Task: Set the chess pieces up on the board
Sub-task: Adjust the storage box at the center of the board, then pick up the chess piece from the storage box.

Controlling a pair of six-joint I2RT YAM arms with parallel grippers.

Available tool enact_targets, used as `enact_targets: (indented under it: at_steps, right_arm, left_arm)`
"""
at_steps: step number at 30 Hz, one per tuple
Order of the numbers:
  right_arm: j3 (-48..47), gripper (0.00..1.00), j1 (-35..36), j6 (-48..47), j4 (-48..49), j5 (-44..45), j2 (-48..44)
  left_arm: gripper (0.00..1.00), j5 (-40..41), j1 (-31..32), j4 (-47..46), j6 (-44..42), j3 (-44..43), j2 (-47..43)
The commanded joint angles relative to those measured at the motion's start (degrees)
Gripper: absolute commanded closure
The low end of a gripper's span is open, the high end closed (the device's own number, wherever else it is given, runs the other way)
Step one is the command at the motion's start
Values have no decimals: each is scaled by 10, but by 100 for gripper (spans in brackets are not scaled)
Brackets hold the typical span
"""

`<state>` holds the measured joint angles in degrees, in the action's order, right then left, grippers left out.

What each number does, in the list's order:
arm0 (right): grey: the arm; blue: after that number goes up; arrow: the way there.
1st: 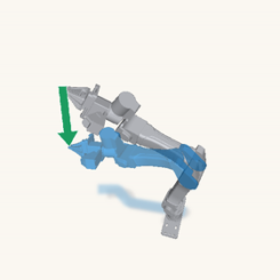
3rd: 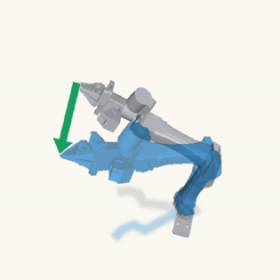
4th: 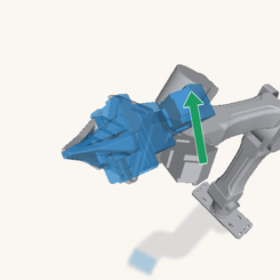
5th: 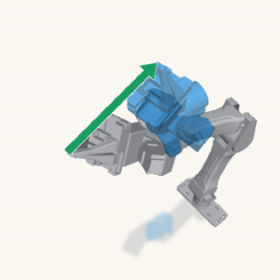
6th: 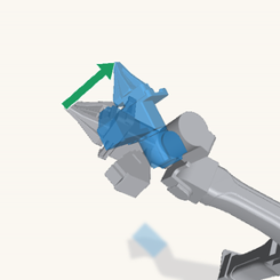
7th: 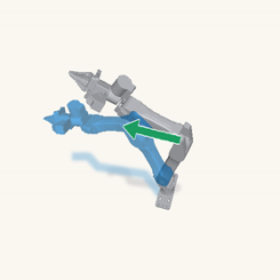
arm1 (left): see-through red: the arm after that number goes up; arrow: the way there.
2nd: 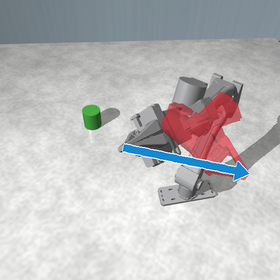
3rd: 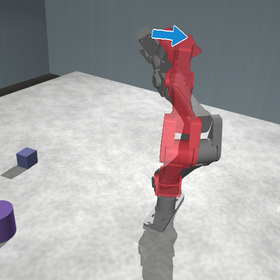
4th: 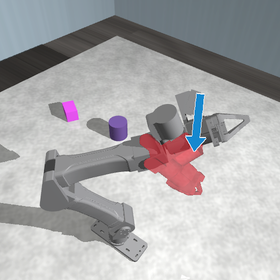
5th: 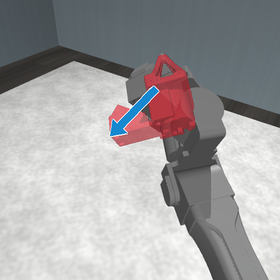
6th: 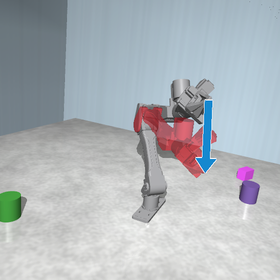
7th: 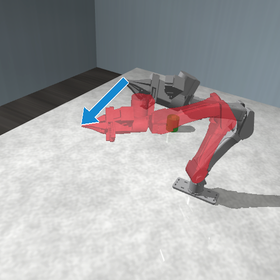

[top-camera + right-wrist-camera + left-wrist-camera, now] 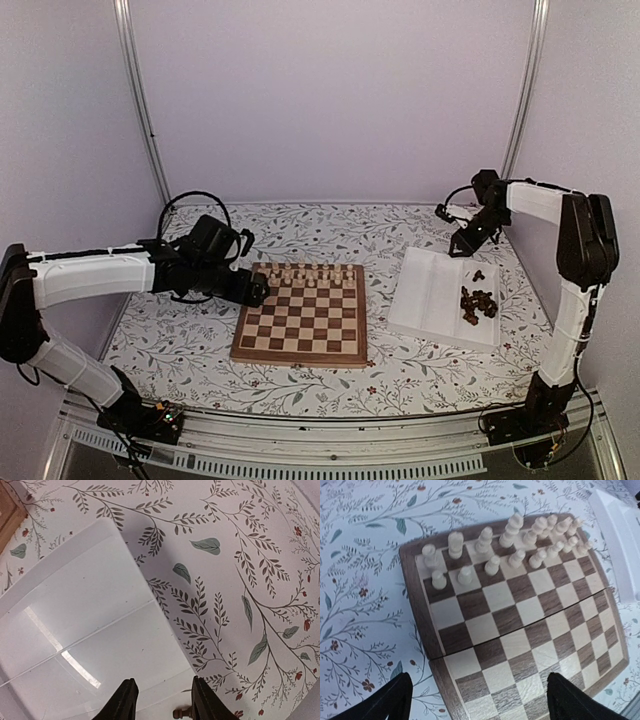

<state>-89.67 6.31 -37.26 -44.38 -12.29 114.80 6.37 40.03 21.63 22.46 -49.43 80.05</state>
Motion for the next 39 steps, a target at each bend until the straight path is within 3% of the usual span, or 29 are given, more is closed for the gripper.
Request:
enact_targets:
  at_steps: [1,8,11,20,39]
  right_arm:
    - [72,61,-8,10,-2,-35,-125]
    - [192,65,-43,-22,-18,-62,-209]
    - [247,62,-45,-38,-13,-75,-223]
    - [286,61,-44,-40,8,-93,-213]
    - [269,61,-44,-8,43,-69,-133]
  left_arm:
    - [7,-27,7,-1,-67,-90,11]
    - [14,-114,7,-40,-145,-218,42]
    - [24,-139,8,-111,-173,-246,64]
    - [24,-216,2,-261,-161,-202,110]
    - [23,-209,-5,-275,-178,-150,92]
